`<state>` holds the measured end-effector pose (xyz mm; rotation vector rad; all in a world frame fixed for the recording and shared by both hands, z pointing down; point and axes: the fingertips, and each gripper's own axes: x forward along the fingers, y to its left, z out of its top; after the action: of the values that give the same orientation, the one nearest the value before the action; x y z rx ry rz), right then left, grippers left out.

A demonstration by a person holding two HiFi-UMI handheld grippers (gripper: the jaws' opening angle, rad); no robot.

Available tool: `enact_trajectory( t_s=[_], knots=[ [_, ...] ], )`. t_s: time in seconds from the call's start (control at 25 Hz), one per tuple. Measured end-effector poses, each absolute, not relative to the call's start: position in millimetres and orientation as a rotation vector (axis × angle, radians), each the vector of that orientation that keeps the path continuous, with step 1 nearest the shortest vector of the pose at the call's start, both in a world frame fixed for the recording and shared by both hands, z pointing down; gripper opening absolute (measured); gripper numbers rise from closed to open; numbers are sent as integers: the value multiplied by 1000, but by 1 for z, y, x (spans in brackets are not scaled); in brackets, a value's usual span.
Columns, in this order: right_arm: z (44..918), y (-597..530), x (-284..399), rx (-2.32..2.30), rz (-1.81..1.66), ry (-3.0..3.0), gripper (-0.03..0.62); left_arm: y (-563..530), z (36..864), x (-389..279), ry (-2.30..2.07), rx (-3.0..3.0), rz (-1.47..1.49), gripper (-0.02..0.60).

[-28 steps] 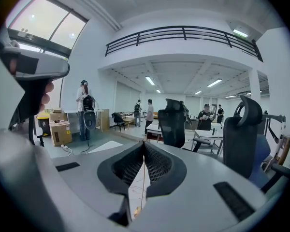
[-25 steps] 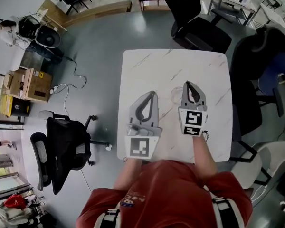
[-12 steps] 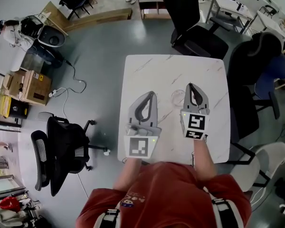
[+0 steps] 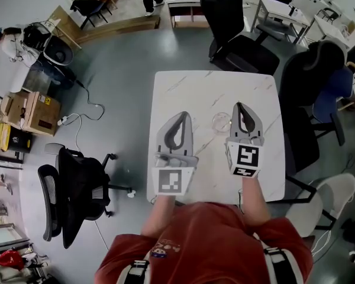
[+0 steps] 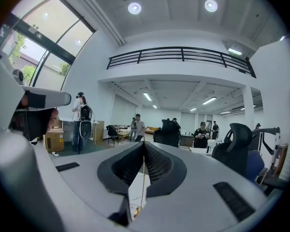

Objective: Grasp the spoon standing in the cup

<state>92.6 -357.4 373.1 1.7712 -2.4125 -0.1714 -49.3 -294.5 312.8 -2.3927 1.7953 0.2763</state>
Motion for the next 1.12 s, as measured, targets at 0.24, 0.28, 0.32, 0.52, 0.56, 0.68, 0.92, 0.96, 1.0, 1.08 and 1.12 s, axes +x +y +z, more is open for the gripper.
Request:
enact_trajectory(
  t_s=[0.24,0.28,0.32,0.52,0.56,0.68,0.92,0.96,1.0,1.08,1.12],
  knots=[
    [357,-347,95,1799,-212,-2409,17,-293,308,-54,1791,-2386,298,9],
    [354,-345,95,1804,-223,-2411,17,-292,308,-54,1791,-2389,302,9],
    [350,-344,95,1811,-235,-2416,17,-292,308,-54,1791,-2393,304,9],
    [335,-336,93,1829,-288,-2438,17,-291,306,-54,1774,-2392,311,9],
    [333,-334,94,1834,-303,-2441,17,-291,306,-53,1772,-2392,308,9],
    [322,-328,94,1862,-367,-2465,17,-289,304,-52,1766,-2395,314,9],
    [306,-316,96,1906,-448,-2495,17,-289,302,-52,1767,-2399,314,9],
    [302,-315,96,1918,-459,-2508,17,-289,302,-53,1768,-2399,315,9],
    [299,-313,95,1930,-470,-2525,17,-289,302,-53,1768,-2398,318,9],
    [296,-310,94,1940,-501,-2548,17,-289,302,-52,1762,-2393,322,9],
    [295,-308,94,1944,-519,-2552,17,-289,301,-51,1758,-2392,322,9]
  ],
)
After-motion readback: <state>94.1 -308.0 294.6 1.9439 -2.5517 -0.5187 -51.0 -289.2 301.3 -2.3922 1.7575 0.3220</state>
